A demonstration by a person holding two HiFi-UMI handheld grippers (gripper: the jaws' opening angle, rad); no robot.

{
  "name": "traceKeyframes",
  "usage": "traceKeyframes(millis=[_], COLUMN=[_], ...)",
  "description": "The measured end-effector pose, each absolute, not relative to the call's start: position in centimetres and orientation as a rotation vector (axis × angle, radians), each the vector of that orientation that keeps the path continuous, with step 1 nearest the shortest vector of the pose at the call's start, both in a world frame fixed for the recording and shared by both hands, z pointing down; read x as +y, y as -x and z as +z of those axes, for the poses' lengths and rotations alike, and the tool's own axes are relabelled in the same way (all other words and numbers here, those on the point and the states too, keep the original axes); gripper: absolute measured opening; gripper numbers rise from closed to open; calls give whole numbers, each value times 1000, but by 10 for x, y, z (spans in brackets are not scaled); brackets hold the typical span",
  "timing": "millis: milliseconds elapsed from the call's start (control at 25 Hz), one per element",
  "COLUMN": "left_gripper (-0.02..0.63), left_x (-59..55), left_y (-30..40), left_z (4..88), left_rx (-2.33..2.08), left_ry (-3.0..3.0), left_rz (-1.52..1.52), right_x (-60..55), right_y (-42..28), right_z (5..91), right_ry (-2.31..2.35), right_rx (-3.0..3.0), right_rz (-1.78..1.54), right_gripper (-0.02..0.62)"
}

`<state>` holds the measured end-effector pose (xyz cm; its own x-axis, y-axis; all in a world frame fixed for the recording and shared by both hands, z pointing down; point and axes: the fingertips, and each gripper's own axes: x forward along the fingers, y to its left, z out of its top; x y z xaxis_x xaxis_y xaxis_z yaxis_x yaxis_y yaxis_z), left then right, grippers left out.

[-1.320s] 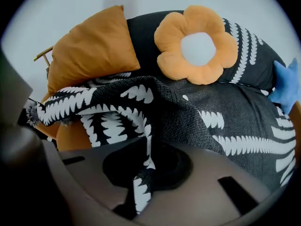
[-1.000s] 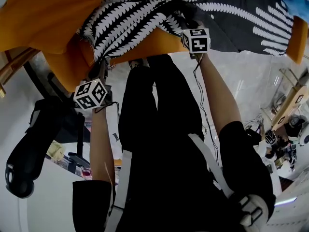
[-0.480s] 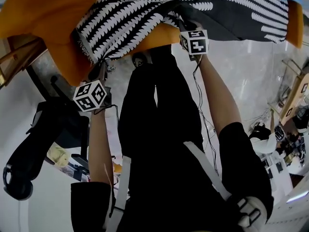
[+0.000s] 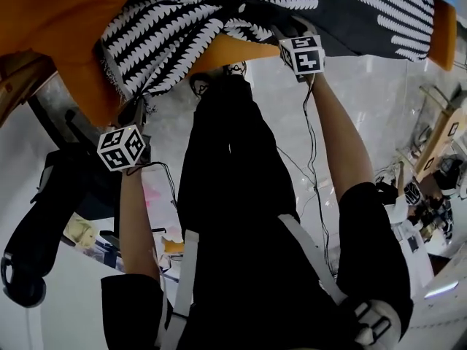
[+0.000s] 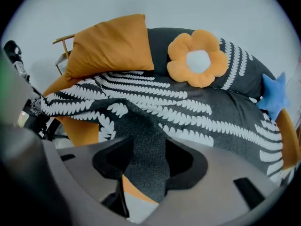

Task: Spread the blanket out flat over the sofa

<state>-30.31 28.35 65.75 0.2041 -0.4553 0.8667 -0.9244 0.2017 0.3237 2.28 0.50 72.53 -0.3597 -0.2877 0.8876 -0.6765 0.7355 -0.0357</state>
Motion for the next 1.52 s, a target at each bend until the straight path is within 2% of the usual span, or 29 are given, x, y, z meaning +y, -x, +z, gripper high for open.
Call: traceKeyframes(millis=[240, 360, 440, 520, 600, 800, 880, 960, 1000, 1120, 1240, 1520], left_gripper=[49, 49, 49, 49, 49, 52, 122, 244, 280, 318, 328, 370], left_x=[252, 228, 226, 236, 246, 220, 204, 194, 191, 176, 155, 144], left_y=[324, 320, 323, 330, 333, 319, 307, 301, 300, 293, 265, 219], left_z=[663, 674, 678, 682, 690, 708, 718, 724, 724, 723, 732, 810], left_rx=[-1559, -1601, -1606, -1596, -1575, -1552, -1519, -1500, -1498, -1504, -1430, -1218], left_ry=[-1343, -1302, -1291, -1292, -1284, -1254, -1305, -1347, -1358, -1406, -1513, -1529], left_rz=[653, 678, 679, 690, 722, 758, 753, 799, 830, 937, 1007, 1142], right_x=[-72, -93, -90, -76, -61, -65, -70, -70, -67, -58, -55, -42], right_y=[13, 15, 18, 21, 20, 14, 10, 10, 11, 13, 7, -1], right_z=[780, 812, 819, 819, 819, 841, 840, 835, 833, 826, 816, 805], right_ry=[-488, -335, -293, -302, -326, -312, -328, -348, -356, -373, -397, -406], right_rx=[-2046, -2029, -2001, -1981, -1973, -2009, -2022, -2035, -2038, -2043, -2049, -2069], right_rz=[386, 339, 341, 369, 404, 486, 494, 505, 517, 567, 604, 700], right_gripper=[279, 273, 208, 95, 25, 23, 23, 23, 23, 23, 23, 23])
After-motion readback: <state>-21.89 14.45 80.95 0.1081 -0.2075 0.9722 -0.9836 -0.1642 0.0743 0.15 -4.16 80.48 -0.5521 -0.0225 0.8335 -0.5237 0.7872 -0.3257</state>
